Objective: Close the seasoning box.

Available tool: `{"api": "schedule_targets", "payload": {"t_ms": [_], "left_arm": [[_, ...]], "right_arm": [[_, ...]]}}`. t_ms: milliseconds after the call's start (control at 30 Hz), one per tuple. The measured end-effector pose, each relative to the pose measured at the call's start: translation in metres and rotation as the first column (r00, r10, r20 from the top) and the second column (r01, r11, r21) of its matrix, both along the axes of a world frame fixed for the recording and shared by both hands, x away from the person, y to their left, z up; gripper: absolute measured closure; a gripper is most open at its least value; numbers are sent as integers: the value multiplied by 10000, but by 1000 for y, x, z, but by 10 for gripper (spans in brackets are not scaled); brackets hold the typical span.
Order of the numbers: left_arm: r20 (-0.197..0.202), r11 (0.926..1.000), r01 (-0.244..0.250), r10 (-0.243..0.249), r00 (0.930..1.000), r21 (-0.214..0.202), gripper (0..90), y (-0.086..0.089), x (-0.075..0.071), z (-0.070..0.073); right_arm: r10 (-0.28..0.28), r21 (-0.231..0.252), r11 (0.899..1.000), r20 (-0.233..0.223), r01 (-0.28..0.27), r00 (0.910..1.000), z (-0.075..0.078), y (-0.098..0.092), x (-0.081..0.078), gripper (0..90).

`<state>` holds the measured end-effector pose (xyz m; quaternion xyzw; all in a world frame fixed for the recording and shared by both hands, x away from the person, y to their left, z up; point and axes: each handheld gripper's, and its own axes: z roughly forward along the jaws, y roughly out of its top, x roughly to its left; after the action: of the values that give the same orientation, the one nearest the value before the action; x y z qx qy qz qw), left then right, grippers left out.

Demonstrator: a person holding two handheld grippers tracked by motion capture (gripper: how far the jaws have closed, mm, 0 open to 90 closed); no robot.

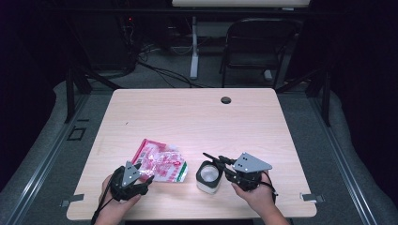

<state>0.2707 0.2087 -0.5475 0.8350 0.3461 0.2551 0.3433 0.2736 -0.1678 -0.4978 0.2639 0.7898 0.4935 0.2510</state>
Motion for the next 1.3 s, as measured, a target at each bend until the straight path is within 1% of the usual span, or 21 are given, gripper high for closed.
{"api": "schedule_targets", "payload": {"t_ms": [167, 233, 300, 400, 533, 600, 667, 700, 767, 900, 967, 1000, 1033, 1167, 1200, 1300], "left_arm": [[20, 10000, 47, -47, 10000, 56, 356, 0, 1, 0], [26, 10000, 53, -54, 10000, 63, 356, 0, 1, 0], [32, 10000, 52, -53, 10000, 66, 356, 0, 1, 0], [34, 10000, 52, -53, 10000, 57, 356, 0, 1, 0], [52, 10000, 55, -55, 10000, 44, 356, 0, 1, 0], [60, 10000, 57, -57, 10000, 53, 356, 0, 1, 0], [59, 10000, 64, -65, 10000, 50, 356, 0, 1, 0], [58, 10000, 64, -64, 10000, 45, 356, 0, 1, 0], [55, 10000, 44, -44, 10000, 25, 356, 0, 1, 0], [60, 10000, 70, -71, 10000, 53, 356, -1, 2, 0], [47, 9999, 103, -103, 9999, 66, 356, -1, 2, 0], [63, 9999, 141, -141, 9999, 100, 356, -1, 2, 0], [65, 9999, 142, -143, 9999, 96, 356, -1, 3, 0], [63, 9999, 138, -139, 9999, 80, 356, -1, 4, 0], [68, 9999, 136, -137, 9999, 75, 356, -2, 4, 0], [57, 9999, 132, -132, 9999, 73, 356, -2, 4, -1]], "right_arm": [[55, -87, 9999, 16, -55, 10000, 0, 1, -2, 763], [90, -18, 10000, 27, -89, 10000, 0, 2, -2, 756], [114, -134, 9998, 40, -114, 9999, -1, 3, -2, 750], [191, -142, 9997, 46, -191, 9998, -1, 5, -3, 741], [229, -279, 9994, 62, -227, 9997, -2, 6, -4, 721], [317, -205, 9993, 14, -317, 9995, -3, 8, -5, 708], [365, -284, 9989, -11, -365, 9993, -3, 9, -5, 694], [402, -223, 9989, -35, -403, 9992, -4, 9, -5, 687], [432, -281, 9987, -83, -434, 9990, -5, 11, -6, 674], [507, -225, 9984, -117, -510, 9986, -7, 13, -7, 649], [536, -314, 9980, -156, -541, 9984, -8, 13, -7, 634], [569, -251, 9980, -161, -572, 9983, -9, 14, -7, 628], [587, -353, 9976, -150, -592, 9982, -9, 14, -7, 623], [607, -515, 9968, -67, -609, 9981, -11, 16, -9, 610], [593, -627, 9963, -33, -594, 9982, -11, 16, -10, 609], [603, -698, 9958, 20, -600, 9982, -11, 17, -11, 602]]}}
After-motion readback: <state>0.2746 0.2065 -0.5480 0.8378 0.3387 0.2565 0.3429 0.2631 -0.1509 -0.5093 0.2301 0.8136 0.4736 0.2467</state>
